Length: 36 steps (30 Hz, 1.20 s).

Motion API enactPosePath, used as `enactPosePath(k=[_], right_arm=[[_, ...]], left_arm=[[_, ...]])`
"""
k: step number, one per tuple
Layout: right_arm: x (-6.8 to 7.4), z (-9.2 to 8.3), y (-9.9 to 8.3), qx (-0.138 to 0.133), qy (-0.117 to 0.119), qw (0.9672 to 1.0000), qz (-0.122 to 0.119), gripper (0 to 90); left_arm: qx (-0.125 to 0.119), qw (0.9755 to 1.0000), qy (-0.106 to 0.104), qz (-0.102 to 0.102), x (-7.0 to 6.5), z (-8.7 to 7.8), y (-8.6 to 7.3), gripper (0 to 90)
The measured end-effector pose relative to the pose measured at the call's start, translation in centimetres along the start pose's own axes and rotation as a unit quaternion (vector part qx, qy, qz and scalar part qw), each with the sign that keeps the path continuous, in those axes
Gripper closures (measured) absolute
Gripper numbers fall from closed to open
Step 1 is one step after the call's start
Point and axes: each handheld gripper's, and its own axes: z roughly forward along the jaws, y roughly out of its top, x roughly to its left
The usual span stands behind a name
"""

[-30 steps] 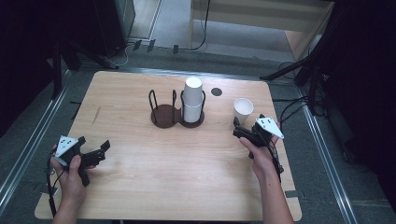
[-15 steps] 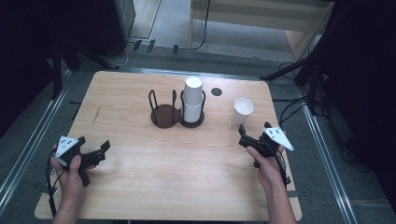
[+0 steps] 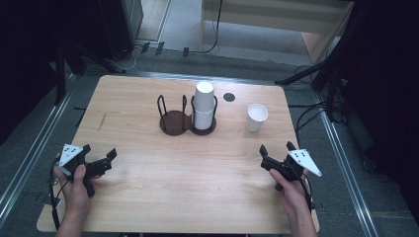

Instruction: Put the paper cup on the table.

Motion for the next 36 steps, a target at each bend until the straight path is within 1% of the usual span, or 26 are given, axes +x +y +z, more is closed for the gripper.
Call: enactPosePath(k=[8,11,16,19,21,22,23,25,26,29,33,36], right_arm=[[-1.4,-2.6,-1.0,0.003,-0.002,1.0,-0.006,0.0],[-2.1,-3.6,-1.2,-0.001,-0.007,1.0,-0.002,0.0],[-3.3,-5.1,-1.9,0.002,-0.02,0.9998,-0.008,0.0],[-3.9,-6.2,-2.1,0.003,-0.024,0.9997,0.0,0.0],[-4.2,-7.0,-2.1,-0.003,-0.025,0.9996,0.01,0.0],[-4.3,-7.4,-2.1,-0.004,-0.026,0.9996,0.01,0.0],[-4.4,-8.0,-2.1,-0.003,-0.03,0.9995,0.001,0.0],[-4.4,-8.6,-2.2,-0.005,-0.025,0.9996,0.012,0.0],[-4.4,-9.0,-2.3,-0.004,-0.024,0.9996,0.01,0.0],[-4.3,-9.6,-2.7,0.0,-0.027,0.9996,-0.007,0.0],[-4.4,-10.1,-3.4,0.013,-0.028,0.9995,-0.011,0.0],[-4.0,-10.2,-3.7,0.022,-0.028,0.9989,-0.03,0.0]], left_arm=[[-0.004,1.0,0.001,0.0,0.0,-0.1,0.0,0.0],[-0.005,1.0,0.0,0.004,-0.1,-0.1,-0.1,0.0],[-0.005,1.0,-0.002,0.002,0.0,-0.2,-0.1,0.0],[-0.005,1.0,-0.001,0.001,0.0,-0.2,-0.1,0.0],[-0.005,1.0,-0.001,0.001,0.0,-0.2,-0.1,0.0],[-0.005,1.0,-0.001,0.0,0.0,-0.2,-0.1,0.0],[-0.005,1.0,-0.002,0.0,0.0,-0.2,-0.1,0.0],[-0.008,1.0,-0.005,0.0,0.0,-0.3,-0.2,0.0],[-0.008,0.9999,-0.006,-0.002,0.0,-0.3,-0.2,0.0],[-0.008,0.9999,-0.008,-0.002,0.0,-0.3,-0.2,0.0],[-0.007,1.0,-0.007,-0.002,0.0,-0.3,-0.2,0.0],[-0.006,1.0,-0.006,-0.002,0.0,-0.3,-0.2,0.0]])
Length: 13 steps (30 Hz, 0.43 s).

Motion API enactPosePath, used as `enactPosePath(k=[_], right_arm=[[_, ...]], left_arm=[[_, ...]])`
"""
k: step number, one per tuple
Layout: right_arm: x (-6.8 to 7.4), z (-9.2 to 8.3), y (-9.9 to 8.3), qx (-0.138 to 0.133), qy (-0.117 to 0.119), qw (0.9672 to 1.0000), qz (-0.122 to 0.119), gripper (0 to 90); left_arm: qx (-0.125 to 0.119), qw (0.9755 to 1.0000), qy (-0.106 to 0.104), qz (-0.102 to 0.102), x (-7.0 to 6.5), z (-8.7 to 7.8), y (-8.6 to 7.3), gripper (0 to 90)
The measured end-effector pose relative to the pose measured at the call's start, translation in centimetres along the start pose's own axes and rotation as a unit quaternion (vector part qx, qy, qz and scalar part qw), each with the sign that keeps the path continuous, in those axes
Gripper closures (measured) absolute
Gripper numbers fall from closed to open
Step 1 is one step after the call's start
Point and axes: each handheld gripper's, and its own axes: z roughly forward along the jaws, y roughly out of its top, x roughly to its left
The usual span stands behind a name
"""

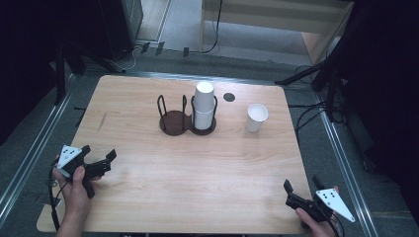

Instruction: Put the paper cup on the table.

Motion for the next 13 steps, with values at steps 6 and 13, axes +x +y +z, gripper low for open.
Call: enactPosePath(k=[6,13], right_arm=[[0.43,0.34,-0.27,0.014,-0.007,0.9999,-0.005,0.0],[0.41,0.43,-0.38,0.017,-0.014,0.9998,0.001,0.0]], left_arm=[[0.002,1.0,0.001,0.001,-0.04,0.04,0.02,0.0],[0.003,1.0,0.002,0.001,-0.02,0.13,0.06,0.0]])
